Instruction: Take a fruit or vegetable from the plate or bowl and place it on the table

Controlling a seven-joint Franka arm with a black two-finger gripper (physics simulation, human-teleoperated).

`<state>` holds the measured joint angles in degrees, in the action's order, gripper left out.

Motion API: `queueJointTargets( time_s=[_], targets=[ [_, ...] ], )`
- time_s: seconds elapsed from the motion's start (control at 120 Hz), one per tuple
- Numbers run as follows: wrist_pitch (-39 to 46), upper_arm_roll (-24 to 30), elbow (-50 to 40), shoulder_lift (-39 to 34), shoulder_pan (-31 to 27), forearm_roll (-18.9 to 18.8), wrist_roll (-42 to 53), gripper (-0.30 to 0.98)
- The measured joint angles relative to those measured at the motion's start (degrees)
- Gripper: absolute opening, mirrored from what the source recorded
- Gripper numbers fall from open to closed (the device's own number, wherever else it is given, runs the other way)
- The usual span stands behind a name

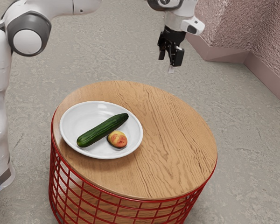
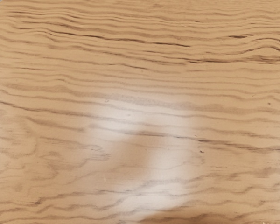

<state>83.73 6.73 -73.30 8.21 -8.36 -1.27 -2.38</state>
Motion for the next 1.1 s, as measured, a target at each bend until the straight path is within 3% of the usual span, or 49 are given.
queueJointTargets(
  time_s=[0.442,0.717,0.883,1.1],
  targets=[
    [-0.4,0.2,-0.3,0.9,-0.1,0.0,4.4,0.69],
    [-5.2,4.7,-0.6,1.3,0.6,0.0,14.0,0.69],
    [-6.7,5.2,-9.0,-1.5,0.6,0.8,19.9,0.69],
    [-1.1,5.4,-20.8,-5.7,0.5,2.8,25.7,0.69]
  ],
)
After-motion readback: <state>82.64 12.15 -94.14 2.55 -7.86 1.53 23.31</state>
